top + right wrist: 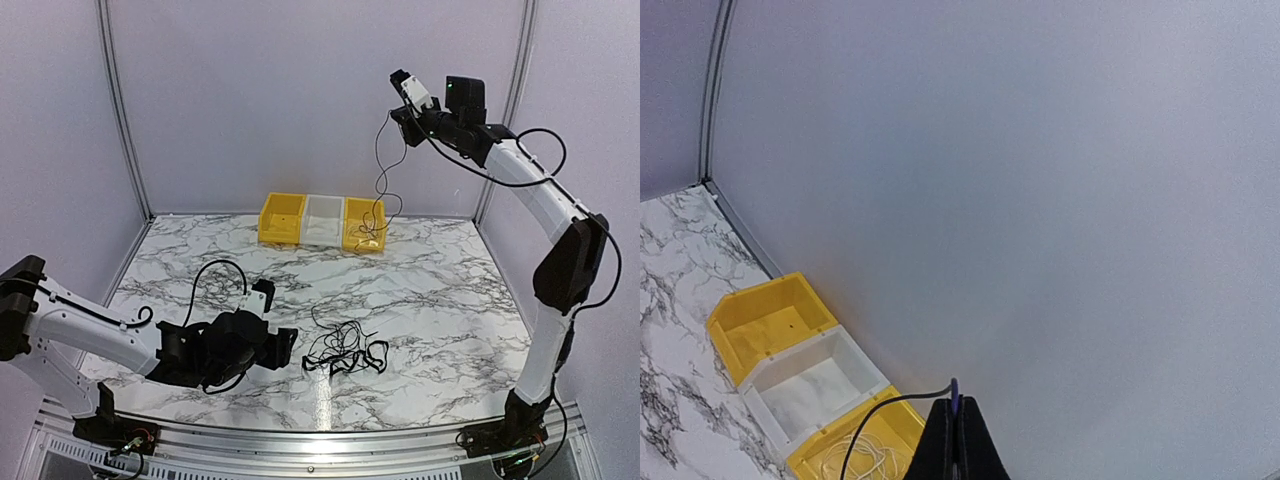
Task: Untangle the cables
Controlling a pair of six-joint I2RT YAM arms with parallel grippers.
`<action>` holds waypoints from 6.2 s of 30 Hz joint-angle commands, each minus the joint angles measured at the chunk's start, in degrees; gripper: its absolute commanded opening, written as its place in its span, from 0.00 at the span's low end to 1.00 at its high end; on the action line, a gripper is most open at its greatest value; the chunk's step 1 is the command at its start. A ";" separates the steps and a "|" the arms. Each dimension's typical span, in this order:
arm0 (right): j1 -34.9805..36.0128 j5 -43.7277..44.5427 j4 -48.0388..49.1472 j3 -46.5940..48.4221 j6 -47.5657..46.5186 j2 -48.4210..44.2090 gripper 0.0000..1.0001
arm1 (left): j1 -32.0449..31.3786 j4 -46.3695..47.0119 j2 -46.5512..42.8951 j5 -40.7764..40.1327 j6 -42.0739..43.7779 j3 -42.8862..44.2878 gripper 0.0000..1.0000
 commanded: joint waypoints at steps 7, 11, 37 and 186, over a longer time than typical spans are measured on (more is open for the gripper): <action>-3.02 -0.54 2.70 8.32 3.89 8.56 0.00 | -0.20 -3.48 -0.06 -3.70 2.31 -0.73 0.71; -3.03 -1.39 3.71 8.83 4.74 9.97 0.00 | -0.21 -3.57 0.84 -3.98 2.31 -0.68 0.71; 7.17 2.39 13.28 18.09 -7.51 14.43 0.00 | -0.21 -7.32 1.54 -4.60 -0.29 0.67 0.71; -0.39 -24.61 10.06 -64.70 2.42 -22.41 0.57 | 34.50 -19.68 63.50 17.02 19.54 91.89 0.11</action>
